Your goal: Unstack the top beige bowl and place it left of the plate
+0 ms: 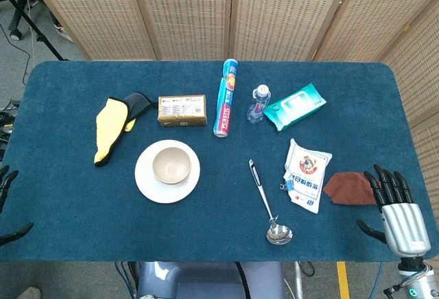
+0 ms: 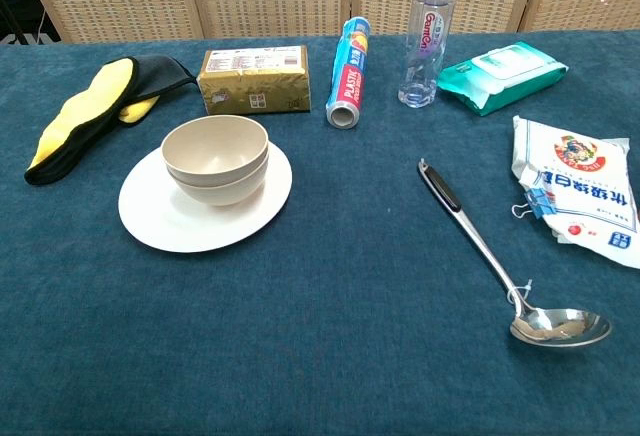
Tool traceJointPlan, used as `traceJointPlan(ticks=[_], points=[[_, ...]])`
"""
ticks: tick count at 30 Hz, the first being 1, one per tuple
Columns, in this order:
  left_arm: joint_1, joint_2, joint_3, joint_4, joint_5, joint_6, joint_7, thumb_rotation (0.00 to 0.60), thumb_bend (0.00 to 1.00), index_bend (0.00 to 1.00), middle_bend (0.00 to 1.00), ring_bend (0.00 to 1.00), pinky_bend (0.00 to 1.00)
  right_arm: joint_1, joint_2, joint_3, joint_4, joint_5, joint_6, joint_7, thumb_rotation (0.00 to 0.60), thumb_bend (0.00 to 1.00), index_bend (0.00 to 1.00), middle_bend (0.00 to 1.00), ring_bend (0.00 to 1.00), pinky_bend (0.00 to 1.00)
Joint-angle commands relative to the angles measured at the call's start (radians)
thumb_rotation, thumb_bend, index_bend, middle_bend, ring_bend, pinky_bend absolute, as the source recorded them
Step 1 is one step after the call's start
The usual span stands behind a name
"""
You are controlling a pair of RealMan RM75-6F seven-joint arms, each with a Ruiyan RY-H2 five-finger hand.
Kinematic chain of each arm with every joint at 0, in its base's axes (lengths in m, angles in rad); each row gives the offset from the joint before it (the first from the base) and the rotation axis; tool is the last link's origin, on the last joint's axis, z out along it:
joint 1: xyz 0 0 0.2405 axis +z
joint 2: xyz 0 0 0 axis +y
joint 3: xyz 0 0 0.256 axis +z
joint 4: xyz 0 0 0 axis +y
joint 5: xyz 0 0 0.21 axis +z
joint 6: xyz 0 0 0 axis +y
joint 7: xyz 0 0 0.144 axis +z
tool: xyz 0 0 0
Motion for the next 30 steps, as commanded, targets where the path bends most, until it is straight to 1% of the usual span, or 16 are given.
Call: traceJointPlan(ticks=[1,6,9,11,12,15,17,19,22,27,28,30], points=[[-0.001,0.002,0.0,0.0,0.0,-0.002,-0.002,0.6,0.02,0.05,0.0,0.0,0.0,0.0,0.001,0.0,-0.001,0.001,-0.001,0.0,0.6,0.0,0.0,0.0,0.0,0.0],[-0.007,0.003,-0.002,-0.002,-0.004,-0.014,-0.011,0.6,0.02,0.05,0.0,0.0,0.0,-0.003,0.003,0.002,-0.004,0.002,0.006,0.002,0.6,0.0,0.0,0.0,0.0,0.0],[-0.037,0.008,-0.007,-0.019,0.016,-0.044,-0.053,0.6,0.03,0.06,0.0,0.0,0.0,-0.001,0.003,0.005,-0.001,0.01,0.002,0.003,0.6,0.0,0.0,0.0,0.0,0.0],[-0.064,0.01,-0.013,-0.029,0.03,-0.072,-0.074,0.6,0.04,0.09,0.0,0.0,0.0,0.001,0.002,0.006,0.0,0.017,-0.005,0.006,0.6,0.0,0.0,0.0,0.0,0.0],[-0.082,0.008,-0.02,-0.038,0.036,-0.09,-0.065,0.6,0.04,0.11,0.0,0.0,0.0,0.002,0.002,0.008,0.0,0.02,-0.008,0.007,0.6,0.0,0.0,0.0,0.0,0.0],[-0.139,0.0,-0.047,-0.081,0.033,-0.152,-0.004,0.6,0.05,0.22,0.0,0.0,0.0,0.004,0.001,0.012,-0.001,0.025,-0.008,0.008,0.6,0.0,0.0,0.0,0.0,0.0],[-0.184,-0.008,-0.061,-0.121,0.026,-0.212,0.036,0.6,0.07,0.31,0.0,0.0,0.0,0.004,0.001,0.014,0.0,0.03,-0.01,0.007,0.6,0.0,0.0,0.0,0.0,0.0],[-0.214,-0.014,-0.068,-0.154,0.01,-0.26,0.063,0.6,0.11,0.35,0.0,0.0,0.0,0.005,0.0,0.016,0.002,0.036,-0.014,0.006,0.6,0.0,0.0,0.0,0.0,0.0],[-0.263,-0.048,-0.086,-0.192,-0.018,-0.325,0.149,0.6,0.17,0.41,0.0,0.0,0.0,0.008,-0.003,0.018,0.009,0.05,-0.026,0.008,0.6,0.0,0.0,0.0,0.0,0.0],[-0.327,-0.118,-0.119,-0.228,-0.114,-0.41,0.292,0.6,0.23,0.44,0.0,0.0,0.0,0.012,-0.003,0.022,0.014,0.066,-0.037,0.013,0.6,0.0,0.0,0.0,0.0,0.0],[-0.355,-0.153,-0.132,-0.236,-0.158,-0.443,0.349,0.6,0.24,0.45,0.0,0.0,0.0,0.012,-0.002,0.025,0.015,0.073,-0.038,0.018,0.6,0.0,0.0,0.0,0.0,0.0],[-0.386,-0.203,-0.151,-0.233,-0.225,-0.47,0.417,0.6,0.25,0.45,0.0,0.0,0.0,0.012,0.001,0.028,0.015,0.079,-0.039,0.025,0.6,0.0,0.0,0.0,0.0,0.0]])
